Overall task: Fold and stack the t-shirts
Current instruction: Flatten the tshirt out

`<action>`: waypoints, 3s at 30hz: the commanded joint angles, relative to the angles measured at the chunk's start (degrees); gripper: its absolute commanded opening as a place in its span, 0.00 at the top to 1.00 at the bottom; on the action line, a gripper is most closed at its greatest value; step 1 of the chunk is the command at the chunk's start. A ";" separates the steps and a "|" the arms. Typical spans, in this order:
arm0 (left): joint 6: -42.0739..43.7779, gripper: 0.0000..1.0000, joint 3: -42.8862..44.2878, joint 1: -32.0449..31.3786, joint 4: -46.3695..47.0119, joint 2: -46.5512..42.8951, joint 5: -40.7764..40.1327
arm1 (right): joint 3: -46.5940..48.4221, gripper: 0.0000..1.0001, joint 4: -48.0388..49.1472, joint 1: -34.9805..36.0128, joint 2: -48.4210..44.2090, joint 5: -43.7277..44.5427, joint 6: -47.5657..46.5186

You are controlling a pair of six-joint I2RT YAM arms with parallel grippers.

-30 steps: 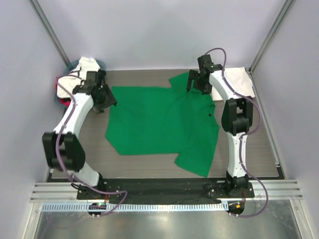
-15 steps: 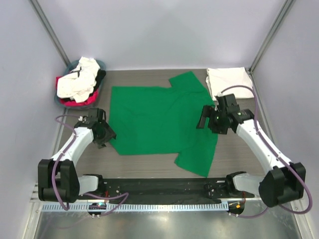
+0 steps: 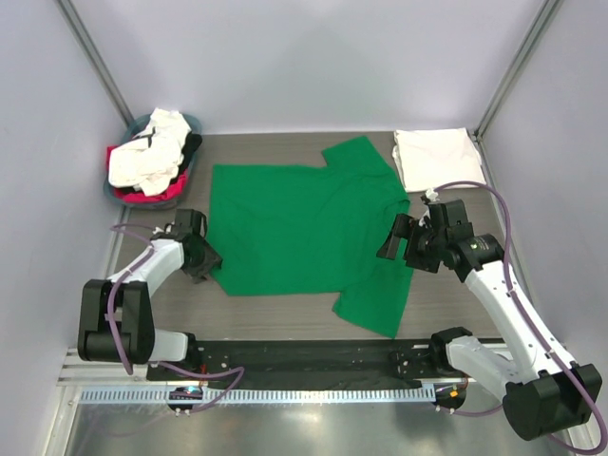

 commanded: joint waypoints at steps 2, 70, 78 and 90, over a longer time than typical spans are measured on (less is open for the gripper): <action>-1.33 0.48 -0.74 0.26 2.54 0.29 -1.80 | 0.36 0.10 -0.37 0.30 -0.97 -0.71 -0.34; -22.41 0.59 3.05 0.61 26.79 5.93 12.44 | -2.80 0.08 -2.92 0.13 -6.60 2.10 0.98; -29.09 0.57 -1.70 0.52 34.00 3.02 9.45 | -2.89 0.08 -2.74 0.13 -6.51 1.84 0.63; -30.51 0.58 -1.62 0.26 37.00 5.74 8.84 | -2.89 0.08 -2.66 0.22 -6.69 1.31 0.45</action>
